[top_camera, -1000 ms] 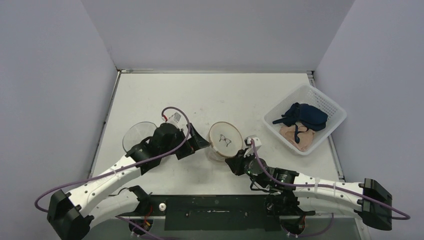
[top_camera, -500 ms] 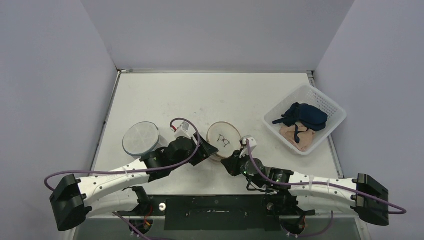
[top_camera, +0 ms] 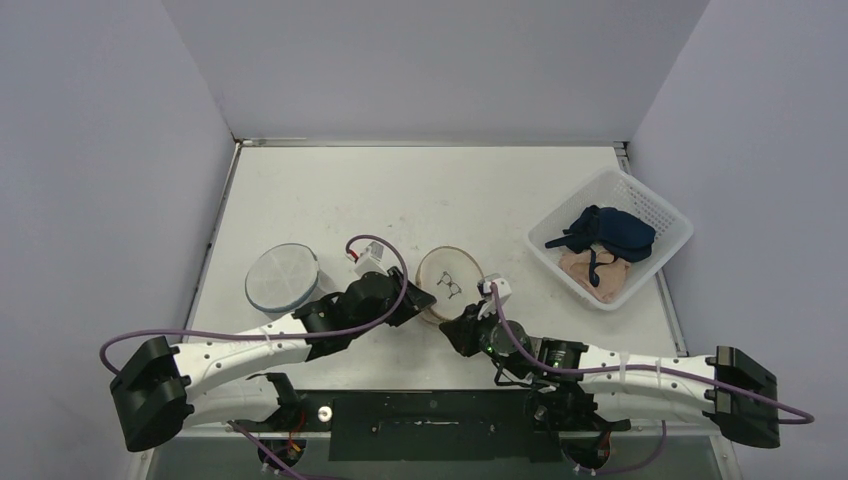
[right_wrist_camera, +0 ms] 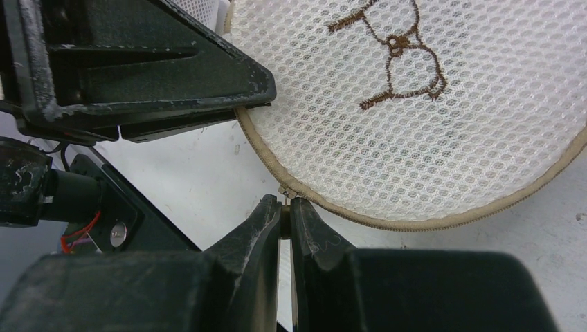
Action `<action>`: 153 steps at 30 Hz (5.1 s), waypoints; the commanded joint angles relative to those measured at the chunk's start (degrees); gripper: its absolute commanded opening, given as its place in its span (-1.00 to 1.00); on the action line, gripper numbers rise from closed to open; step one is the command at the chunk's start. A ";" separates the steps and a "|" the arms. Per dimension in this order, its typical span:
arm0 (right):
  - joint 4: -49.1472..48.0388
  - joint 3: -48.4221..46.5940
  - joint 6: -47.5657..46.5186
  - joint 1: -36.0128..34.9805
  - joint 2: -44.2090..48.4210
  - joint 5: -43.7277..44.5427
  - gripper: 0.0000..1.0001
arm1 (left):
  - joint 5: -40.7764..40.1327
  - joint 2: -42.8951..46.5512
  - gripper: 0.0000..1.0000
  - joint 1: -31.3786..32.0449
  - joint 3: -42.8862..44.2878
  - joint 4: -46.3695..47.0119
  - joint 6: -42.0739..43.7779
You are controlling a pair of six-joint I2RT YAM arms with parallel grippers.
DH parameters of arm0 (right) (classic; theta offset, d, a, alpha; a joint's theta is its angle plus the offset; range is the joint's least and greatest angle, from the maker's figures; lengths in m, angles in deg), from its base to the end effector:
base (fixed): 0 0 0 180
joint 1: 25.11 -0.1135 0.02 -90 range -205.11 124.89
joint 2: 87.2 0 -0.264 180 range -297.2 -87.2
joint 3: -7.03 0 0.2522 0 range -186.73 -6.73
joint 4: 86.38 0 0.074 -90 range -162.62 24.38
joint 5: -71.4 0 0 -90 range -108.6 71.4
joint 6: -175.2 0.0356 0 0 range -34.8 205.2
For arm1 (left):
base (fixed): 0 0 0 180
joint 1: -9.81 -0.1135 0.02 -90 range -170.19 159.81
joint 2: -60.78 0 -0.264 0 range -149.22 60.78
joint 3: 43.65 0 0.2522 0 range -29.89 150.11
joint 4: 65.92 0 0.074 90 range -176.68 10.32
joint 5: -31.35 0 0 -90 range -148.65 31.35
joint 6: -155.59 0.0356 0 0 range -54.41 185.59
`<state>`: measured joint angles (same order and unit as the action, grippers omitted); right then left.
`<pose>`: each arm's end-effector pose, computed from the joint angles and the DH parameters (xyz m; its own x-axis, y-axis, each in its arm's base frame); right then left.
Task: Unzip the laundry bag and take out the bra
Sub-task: Unzip the laundry bag at the center of the board.
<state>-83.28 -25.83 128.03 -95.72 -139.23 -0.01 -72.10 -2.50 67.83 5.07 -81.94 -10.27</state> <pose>0.0756 0.1806 0.1980 -0.6335 0.1409 -0.7608 -0.4983 0.6779 0.5405 0.1336 -0.1983 0.2306 -0.7630 -0.5588 -0.3251 -0.0857 0.5858 -0.8059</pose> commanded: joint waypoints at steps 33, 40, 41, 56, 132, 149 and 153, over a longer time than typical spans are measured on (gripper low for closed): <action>18.83 -2.23 -1.84 -2.76 17.05 12.53 -0.89 | 27.49 -6.09 -1.00 -11.96 11.74 5.05 19.24; 13.06 -2.33 -1.46 -5.35 12.49 12.26 -0.89 | 35.63 -14.41 -0.98 -14.99 19.01 3.23 24.15; 11.89 -2.15 -1.33 -5.47 11.69 12.04 -0.89 | 35.68 -15.34 -0.94 -15.03 18.54 3.75 23.71; 3.00 -4.98 -2.02 -5.94 1.82 9.59 -0.89 | 24.10 -1.52 0.73 -14.85 7.65 -7.23 19.26; 5.34 -5.34 -2.84 -8.41 2.63 13.54 -0.89 | 25.83 -7.25 0.18 -15.26 8.90 -0.81 22.20; 1.43 -7.12 -3.28 -8.67 -2.36 11.06 -0.89 | 12.45 3.64 0.39 -4.53 1.23 -1.15 8.25; 2.08 -7.33 -3.37 -8.67 -2.05 10.89 -0.89 | 12.50 1.49 0.15 -4.35 0.30 3.19 6.71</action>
<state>-78.23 -30.55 124.86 -103.96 -141.63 11.07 -57.24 0.45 63.13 5.88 -85.29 -0.74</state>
